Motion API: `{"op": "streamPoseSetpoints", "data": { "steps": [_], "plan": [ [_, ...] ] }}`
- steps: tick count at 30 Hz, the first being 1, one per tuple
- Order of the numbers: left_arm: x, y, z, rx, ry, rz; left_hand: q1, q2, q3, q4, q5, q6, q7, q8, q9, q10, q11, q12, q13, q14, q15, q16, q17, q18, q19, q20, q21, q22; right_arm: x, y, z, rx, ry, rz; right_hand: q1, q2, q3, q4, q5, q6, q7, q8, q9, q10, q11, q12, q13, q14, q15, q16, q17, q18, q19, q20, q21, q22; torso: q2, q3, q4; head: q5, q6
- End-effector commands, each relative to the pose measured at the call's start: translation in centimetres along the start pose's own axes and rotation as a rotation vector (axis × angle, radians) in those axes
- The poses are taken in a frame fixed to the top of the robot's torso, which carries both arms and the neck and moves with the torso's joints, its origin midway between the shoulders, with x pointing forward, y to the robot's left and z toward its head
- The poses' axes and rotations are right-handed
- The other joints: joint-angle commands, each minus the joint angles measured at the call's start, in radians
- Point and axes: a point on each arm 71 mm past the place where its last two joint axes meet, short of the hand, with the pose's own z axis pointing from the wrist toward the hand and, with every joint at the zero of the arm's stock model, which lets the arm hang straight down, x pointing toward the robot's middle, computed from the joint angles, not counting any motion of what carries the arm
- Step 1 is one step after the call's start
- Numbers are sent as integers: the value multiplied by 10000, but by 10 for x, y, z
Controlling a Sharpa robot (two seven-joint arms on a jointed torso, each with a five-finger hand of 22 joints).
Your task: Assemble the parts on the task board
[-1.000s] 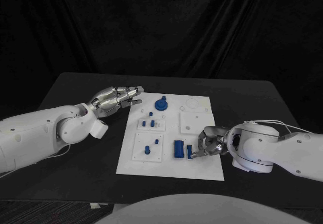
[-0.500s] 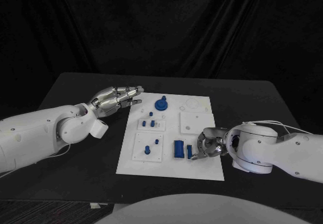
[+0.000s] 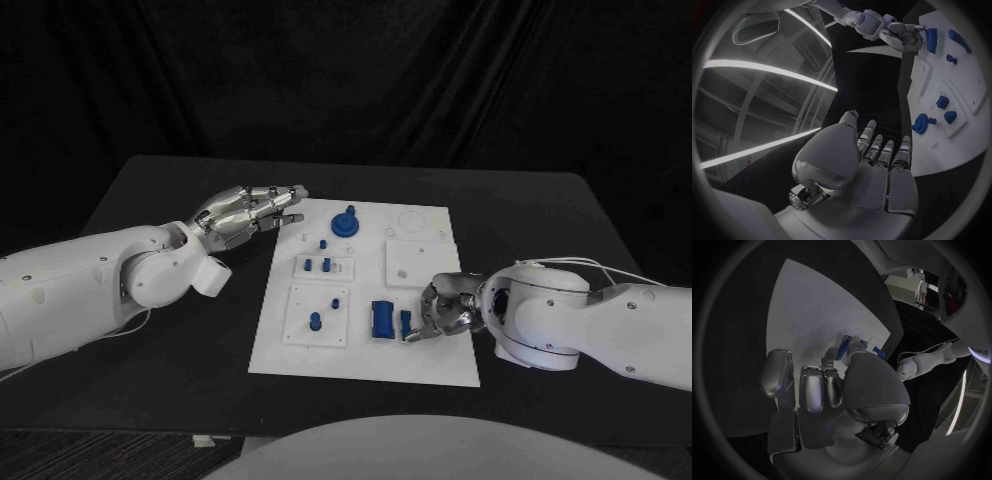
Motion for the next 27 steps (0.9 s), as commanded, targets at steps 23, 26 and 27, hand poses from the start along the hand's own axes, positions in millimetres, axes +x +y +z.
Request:
{"op": "streamPoseSetpoints", "data": {
  "steps": [23, 26, 27],
  "plan": [
    [1, 0, 0, 123, 91, -137, 34, 78, 57, -19, 82, 19, 73, 61, 12, 59, 47, 43, 9, -1, 55, 35, 15, -67, 107, -2, 63, 12, 2, -2, 3, 203, -112, 44, 536, 178, -463, -174, -37, -30, -8, -21, 290, 1058, -72, -24, 2631, 882, -69, -58, 1746, 109, 2, -58, -91, 1556, -3, 0, 1, 16, -2],
    [0, -1, -2, 194, 12, -108, 37, 77, 59, -23, 85, 25, 73, 64, 13, 62, 47, 51, 11, 5, 56, 40, 17, -68, 120, -2, 68, 30, -1, -2, -1, -201, -638, 443, 336, 68, -688, 6, -36, -90, -9, -117, 271, 1058, -74, -24, 2631, 881, -70, -60, 1742, 107, 2, -60, -84, 1559, -2, 1, -1, 38, -2],
    [0, -1, -2, 221, -20, -96, 39, 76, 59, -25, 86, 38, 73, 67, 14, 64, 48, 56, 11, 10, 56, 44, 19, -68, 124, -2, 69, 36, -3, -2, -3, -338, -830, 592, 150, 54, -829, 32, -36, -91, -7, -177, 256, 1058, -73, -24, 2631, 879, -70, -63, 1735, 103, 6, -60, -69, 1564, -2, 1, -1, 46, -2]
  ]
}}
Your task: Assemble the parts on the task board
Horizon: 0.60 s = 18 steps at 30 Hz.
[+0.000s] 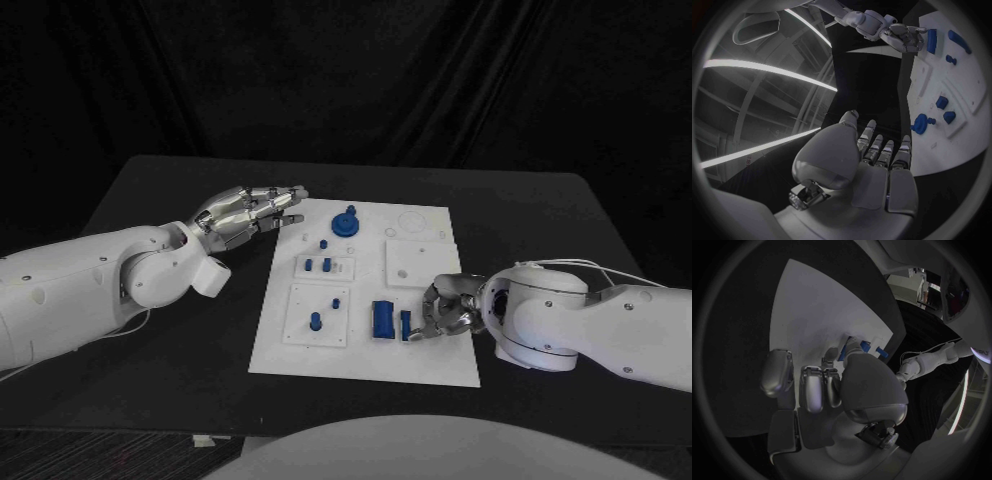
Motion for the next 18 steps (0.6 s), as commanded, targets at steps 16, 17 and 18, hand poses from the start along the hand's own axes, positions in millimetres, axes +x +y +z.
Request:
{"op": "streamPoseSetpoints", "data": {
  "steps": [16, 17, 18],
  "plan": [
    [-1, -7, -2, 916, -425, 119, -127, 11, -72, 199, -197, 204, 129, 162, 28, 108, 85, 154, 20, 10, -53, 57, 12, -104, 32, -17, 58, -88, -77, -10, -29, -3220, -5135, 4453, -2530, 2515, -1750, 45, 1455, 1153, 30, -1804, -1234, 103, 21, -1779, 1106, -14, 36, -3094, -2591, 746, -1152, 112, -4600, -15, -45, 14, -9, -26, -2],
    [-1, -7, -2, 988, -454, 138, -387, 22, -236, 611, -541, 212, 135, 182, 25, 108, 102, 156, 16, -19, -104, 43, 6, -109, 10, -19, 47, -132, -80, -11, -30, -3269, -5425, 4621, -2532, 2641, -1819, 47, 1467, 1199, 64, -1965, -1376, -39, 34, -2110, 828, -95, 75, -3449, -3000, 804, -1222, 123, -4996, -181, -61, 16, -11, -4, -2],
    [-2, -8, -2, 1063, -491, 158, -635, 35, -404, 1096, -942, 206, 157, 201, 25, 104, 124, 156, 15, -47, -144, 29, 1, -108, -16, -23, 36, -183, -83, -13, -30, -3299, -5743, 4768, -2540, 2814, -1974, 47, 1486, 1311, 124, -2303, -1706, -332, 102, -2853, 211, -290, 134, -4291, -3914, 900, -1412, 190, -5904, -572, -68, 16, -13, 18, -2]
  ]
}}
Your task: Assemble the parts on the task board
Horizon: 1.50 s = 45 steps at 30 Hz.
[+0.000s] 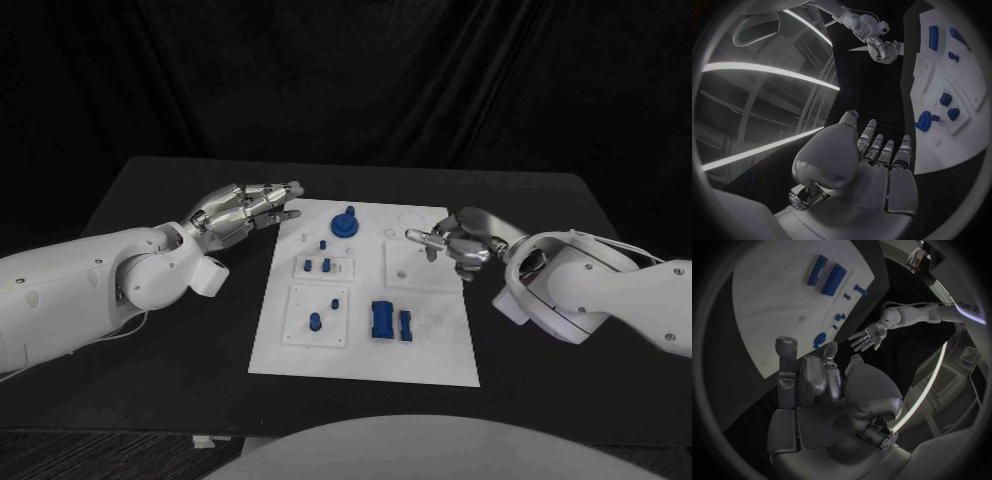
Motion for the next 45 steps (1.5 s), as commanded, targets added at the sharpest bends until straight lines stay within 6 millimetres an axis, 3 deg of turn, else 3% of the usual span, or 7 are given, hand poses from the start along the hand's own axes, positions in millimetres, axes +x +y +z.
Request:
{"op": "streamPoseSetpoints", "data": {
  "steps": [1, 6, 10, 16, 19, 26, 45],
  "plan": [
    [-2, -5, 0, 760, -301, 86, -494, 50, -269, 681, -783, 40, 38, 48, 5, 11, 43, 19, -1, -31, -130, -29, -9, -108, -75, 9, -19, -102, -20, 3, 1, -926, -2160, 1565, -10, 287, -192, -34, 48, 138, 64, -443, -414, -419, 91, -1118, -115, -356, 91, -1273, -1404, 260, -332, 40, -1417, -553, -62, 7, -11, 49, -2],
    [-4, -8, -3, 1175, -592, 247, -1599, 204, -895, 675, -2522, -200, -30, 16, -15, -72, -53, -72, -17, -241, -370, -177, -56, 14, -377, -116, -128, -481, -32, 1, 4, -1371, -3321, 1866, 200, 582, -902, -182, 223, 322, 822, -2490, -2341, -2528, 767, -7720, -5514, -1252, 896, -6726, -5599, 417, -1338, 911, -4718, -2917, -66, -14, 8, 70, -2],
    [-6, -11, -6, 1499, -846, 388, -1653, 161, -1013, 665, -2678, -683, -210, -159, -65, -316, -279, -387, -60, -446, -615, -390, -133, 193, -675, -440, -202, -855, -38, -2, 13, -1975, -3434, 2477, 222, 749, -1265, -42, -188, -988, 1853, -4527, -4094, -5453, 2202, -11015, -8113, -3942, 2377, -10444, -7443, 50, -3640, 1929, -5994, -5074, -130, 0, 10, 85, -2],
    [-8, -11, -7, 1681, -1035, 501, -1657, 110, -1067, 670, -2645, -1649, -568, -602, -161, -654, -645, -868, -124, -513, -882, -500, -178, 330, -811, -622, -223, -1043, -34, -7, 22, -2468, -2347, 3441, 157, 795, -1431, -44, -1017, -3342, 882, -6108, -5607, -8656, 2935, -12767, -10005, -9538, 3351, -11262, -9229, -564, -9564, 2446, -5876, -8818, -161, 22, -82, 121, -2],
    [-7, -11, -6, 1780, -1099, 556, -1736, 80, -1113, 670, -2685, -2180, -822, -857, -214, -765, -871, -1020, -143, -513, -1083, -500, -178, 313, -967, -798, -312, -1438, -32, -10, 24, -2667, -1896, 3727, -10, 797, -1476, -58, -1221, -5212, 290, -7015, -6822, -10655, 2654, -12780, -11142, -12798, 3028, -11621, -9792, -416, -12001, 2673, -6302, -11146, -202, 29, -115, 180, -2],
    [-6, -12, -5, 1987, -1288, 688, -1730, 11, -1129, 667, -2582, -2550, -1114, -1096, -254, -855, -1148, -1164, -166, -513, -1292, -500, -178, 325, -1026, -996, -345, -1605, -27, -16, 26, -2789, -1423, 4576, -128, 791, -1462, -55, -1350, -7273, -546, -7546, -7766, -12768, 2179, -12653, -12080, -14099, 2641, -11804, -9943, -308, -13111, 2785, -6485, -12588, -234, 55, -143, 150, -2],
    [-4, -9, -10, 2181, -1461, 728, -1638, -51, -1102, 652, -2444, -2347, -1148, -1128, -233, -862, -1221, -1110, -159, -513, -1393, -500, -178, 341, -1042, -1183, -358, -1666, -20, -25, 27, -2576, -1309, 5361, -245, 776, -1453, -59, -1415, -7557, -642, -7561, -7957, -13396, 2019, -12224, -12344, -14307, 2285, -11837, -9978, 22, -13164, 2712, -6499, -12696, -287, 88, -105, 158, -2]
  ]
}}
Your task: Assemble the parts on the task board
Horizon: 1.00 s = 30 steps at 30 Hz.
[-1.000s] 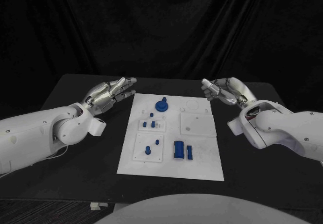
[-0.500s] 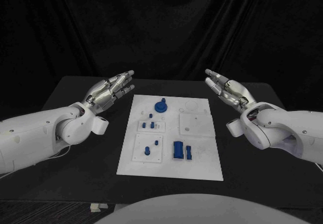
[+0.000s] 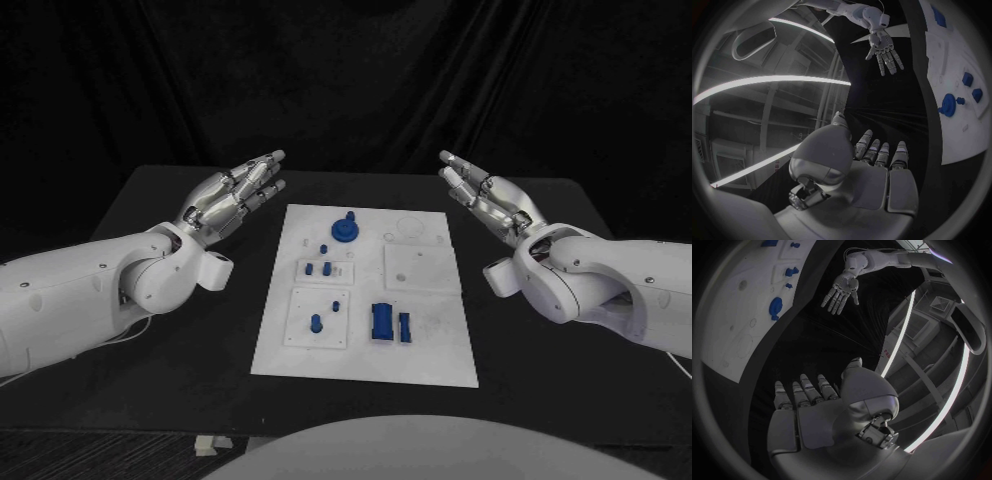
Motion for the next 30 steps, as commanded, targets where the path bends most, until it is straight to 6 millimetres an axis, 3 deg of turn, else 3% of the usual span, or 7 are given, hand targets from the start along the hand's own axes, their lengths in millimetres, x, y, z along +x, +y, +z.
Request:
{"op": "streamPoseSetpoints", "data": {
  "steps": [1, 11, 12, 13, 14, 18, 30],
  "plan": [
    [-1, -3, -1, 447, -187, 36, 25, -71, -37, -10, 47, 135, 6, -48, 14, -4, -41, 56, 4, 14, -77, -66, -11, 181, 13, -65, -67, -9, 1, -1, 0, -44, 63, 416, -92, -12, -161, -3, -39, 45, 63, -28, -11, -109, -17, 82, -16, -5, -130, -50, -11, 110, -65, -42, -40, -15, -7, -11, 4, 16, -2],
    [1, -2, 0, 514, -203, 62, 62, -89, -26, -5, 108, 178, 0, -50, 15, 6, -45, 93, 8, 14, -98, -66, -11, 184, 11, -104, -70, -23, 0, -2, 1, -104, 105, 483, -93, -15, -149, -4, -41, 46, 59, -33, -25, -174, -98, 205, -50, -17, -242, -52, -13, 188, -75, -118, -44, -35, -34, -36, -66, 43, -2],
    [-1, 1, -1, 11, -127, 79, -3680, -726, 934, -873, -594, -819, -449, -474, -359, -85, -230, -379, -222, 14, -338, -66, -11, -488, -9, -559, -96, -127, 0, -2, 2, 16, 7, 310, -2823, -837, 1297, -869, -591, -437, 752, -262, -269, -472, -494, -284, -751, -268, -518, -114, -78, -401, -143, -900, -76, -173, -14, -23, -13, 11, 1],
    [0, 1, -1, 11, -141, 82, -3755, -773, 946, -885, -594, -824, -449, -474, -359, -85, -230, -379, -222, 14, -338, -66, -11, -489, -9, -580, -96, -127, 0, -2, 2, 14, -11, 326, -3828, -1034, 1826, -1229, -591, -634, 752, -262, -269, -1280, -641, -452, -751, -268, -1250, -114, -78, -477, -143, -1232, -76, -173, -16, -21, -16, 12, 12],
    [0, 1, 0, 10, -169, 89, -4018, -844, 1018, -957, -629, -865, -449, -474, -359, -85, -230, -386, -222, 14, -338, -66, -11, -489, -9, -638, -96, -127, 0, -2, 3, 11, -46, 360, -4847, -1338, 2271, -1530, -591, -776, 752, -262, -269, -1280, -1353, -604, -751, -268, -1250, -114, -78, -594, -143, -1510, -76, -173, -21, -17, -23, 15, 32],
    [3, 2, 2, -3, -469, 163, -5351, -1092, 1343, -1281, -880, -1209, -449, -474, -359, -85, -230, -551, -222, 14, -338, -66, -11, -500, -9, -819, -96, -127, 6, 0, 11, -12, -414, 722, -7442, -2789, 3423, -2895, -591, -1533, 752, -262, -269, -1280, -1353, -1316, -751, -268, -1250, -114, -78, -1332, -143, -2804, -76, -173, -62, 18, -80, 42, 213],
    [24, 6, 15, -285, -2744, 551, -8009, -1586, 1991, -1929, -1366, -1890, -449, -474, -359, -85, -230, -1380, -222, 14, -338, -66, -11, -879, -9, -1782, -96, -127, 43, 9, 48, 393, -2567, 2962, -9394, -2789, 4304, -2895, -591, -1533, 752, -262, -269, -1280, -1353, -1316, -751, -268, -1250, -114, -78, -1332, -143, -2804, -76, -173, -423, 323, -580, 278, 1798]
  ]
}}
